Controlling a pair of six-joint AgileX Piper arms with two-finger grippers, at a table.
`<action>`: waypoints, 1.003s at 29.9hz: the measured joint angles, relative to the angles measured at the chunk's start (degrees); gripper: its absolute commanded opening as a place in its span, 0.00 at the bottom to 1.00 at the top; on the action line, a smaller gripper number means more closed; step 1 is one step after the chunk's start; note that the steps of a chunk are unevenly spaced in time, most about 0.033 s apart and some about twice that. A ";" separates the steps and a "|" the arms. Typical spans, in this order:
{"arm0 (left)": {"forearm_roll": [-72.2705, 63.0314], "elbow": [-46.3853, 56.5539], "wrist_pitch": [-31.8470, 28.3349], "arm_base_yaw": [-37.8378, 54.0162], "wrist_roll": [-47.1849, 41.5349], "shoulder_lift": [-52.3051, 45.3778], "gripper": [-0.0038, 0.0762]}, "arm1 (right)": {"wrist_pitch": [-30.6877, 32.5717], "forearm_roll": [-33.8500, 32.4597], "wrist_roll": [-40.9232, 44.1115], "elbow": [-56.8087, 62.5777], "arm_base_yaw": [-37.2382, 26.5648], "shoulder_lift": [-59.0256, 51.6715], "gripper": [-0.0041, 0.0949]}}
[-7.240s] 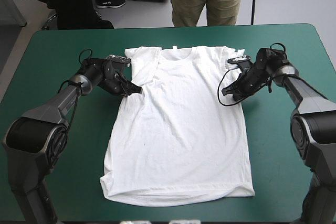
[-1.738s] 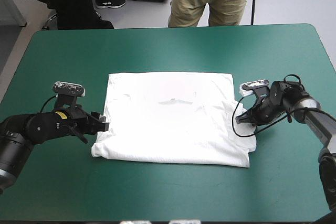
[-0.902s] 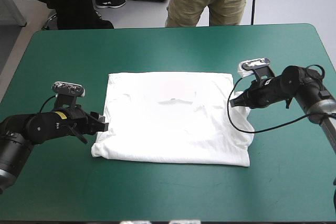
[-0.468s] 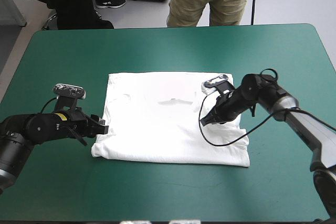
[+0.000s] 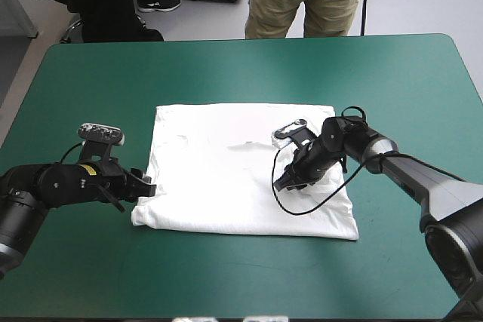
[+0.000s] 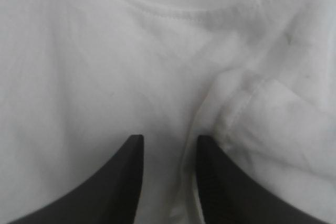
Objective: Fold the cloth
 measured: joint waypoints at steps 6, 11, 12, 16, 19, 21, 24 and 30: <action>0.29 0.00 0.13 0.00 -1.88 0.00 0.57 | 0.00 -0.52 -0.11 0.00 0.00 -6.72 0.49; 3.01 0.19 4.59 0.00 -2.97 0.00 0.57 | 4.19 -3.61 2.21 0.00 -0.15 -17.63 0.49; 3.54 0.71 5.35 0.00 -3.23 0.00 0.57 | 5.92 -4.91 3.22 0.07 -0.29 -19.66 0.49; 4.11 5.44 6.54 0.00 -4.25 0.00 0.57 | 10.33 -7.55 5.90 3.44 -2.37 -26.51 0.48; 4.16 10.10 4.35 0.00 -5.30 0.00 0.57 | 11.16 -7.63 7.07 8.56 -3.34 -31.46 0.46; 4.16 12.53 1.33 0.00 -6.62 0.00 0.57 | 11.24 -7.63 7.82 11.66 -3.51 -34.11 0.45; 4.11 13.73 -2.32 0.00 -7.72 0.00 0.57 | 11.60 -7.52 8.90 14.37 -3.51 -37.19 0.43; 4.16 13.73 -6.72 0.00 -8.80 0.48 0.57 | 12.19 -7.35 10.39 15.87 -3.51 -39.08 0.43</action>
